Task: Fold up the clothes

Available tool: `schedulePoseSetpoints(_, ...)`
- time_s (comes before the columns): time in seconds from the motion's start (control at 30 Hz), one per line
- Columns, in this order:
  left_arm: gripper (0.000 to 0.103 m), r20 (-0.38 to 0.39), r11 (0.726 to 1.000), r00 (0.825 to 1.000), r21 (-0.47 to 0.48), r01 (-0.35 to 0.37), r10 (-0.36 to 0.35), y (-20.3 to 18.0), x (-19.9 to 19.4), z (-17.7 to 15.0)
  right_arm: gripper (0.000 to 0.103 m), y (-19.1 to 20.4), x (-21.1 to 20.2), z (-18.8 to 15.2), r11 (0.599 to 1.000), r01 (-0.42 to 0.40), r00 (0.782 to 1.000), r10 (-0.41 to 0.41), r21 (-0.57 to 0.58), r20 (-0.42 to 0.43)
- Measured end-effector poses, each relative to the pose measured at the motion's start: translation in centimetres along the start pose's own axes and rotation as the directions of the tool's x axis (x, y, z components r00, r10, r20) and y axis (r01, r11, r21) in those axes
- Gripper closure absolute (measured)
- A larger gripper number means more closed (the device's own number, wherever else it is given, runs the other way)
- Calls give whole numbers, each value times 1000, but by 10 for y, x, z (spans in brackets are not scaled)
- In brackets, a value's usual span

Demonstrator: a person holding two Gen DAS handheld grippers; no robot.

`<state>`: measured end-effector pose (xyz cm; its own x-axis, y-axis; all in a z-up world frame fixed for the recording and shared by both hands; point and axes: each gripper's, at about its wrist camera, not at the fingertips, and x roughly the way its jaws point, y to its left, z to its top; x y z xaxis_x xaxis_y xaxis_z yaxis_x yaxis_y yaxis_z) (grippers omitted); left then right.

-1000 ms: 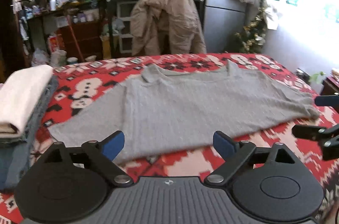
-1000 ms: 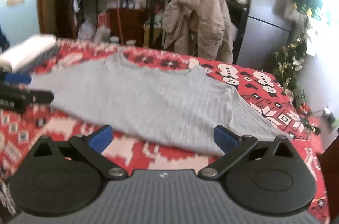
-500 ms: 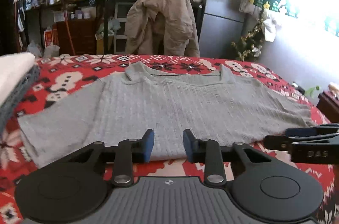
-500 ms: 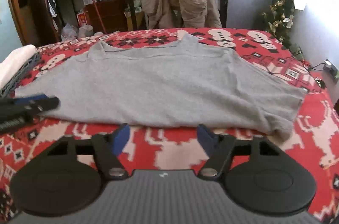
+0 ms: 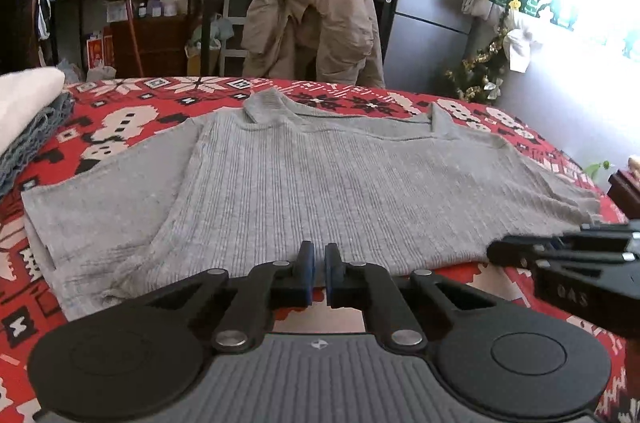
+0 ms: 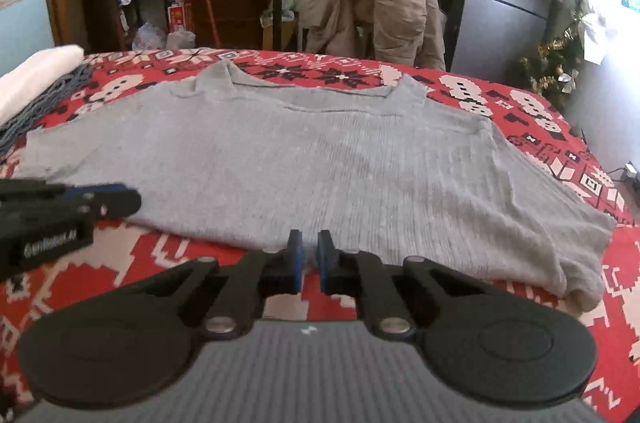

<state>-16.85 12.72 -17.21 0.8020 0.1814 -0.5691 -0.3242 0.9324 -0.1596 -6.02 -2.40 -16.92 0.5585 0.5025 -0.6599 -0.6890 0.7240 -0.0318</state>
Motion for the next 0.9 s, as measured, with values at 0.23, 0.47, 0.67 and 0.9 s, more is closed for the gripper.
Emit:
schedulePoseSetpoints(0.23, 97, 0, 1000, 1000, 2, -1, 1, -1, 0, 0, 94, 0, -1, 10, 998, -48, 999, 47, 51, 15)
schedulePoseSetpoints(0.47, 96, 0, 1000, 1000, -2, 2, -2, 0, 0, 0, 97, 15, 8, 6, 996, -94, 996, 94, 1, 10)
schedulePoseSetpoints(0.67, 96, 1, 1000, 1000, -5, 0, 0, 0, -1, 0, 97, 1, -11, 1, 993, -108, 994, 107, 51, 24)
schedulePoseSetpoints(0.9, 97, 16, 997, 998, 50, 64, -65, -17, -4, 5, 98, 0, -7, 15, 989, -137, 989, 134, 49, 58)
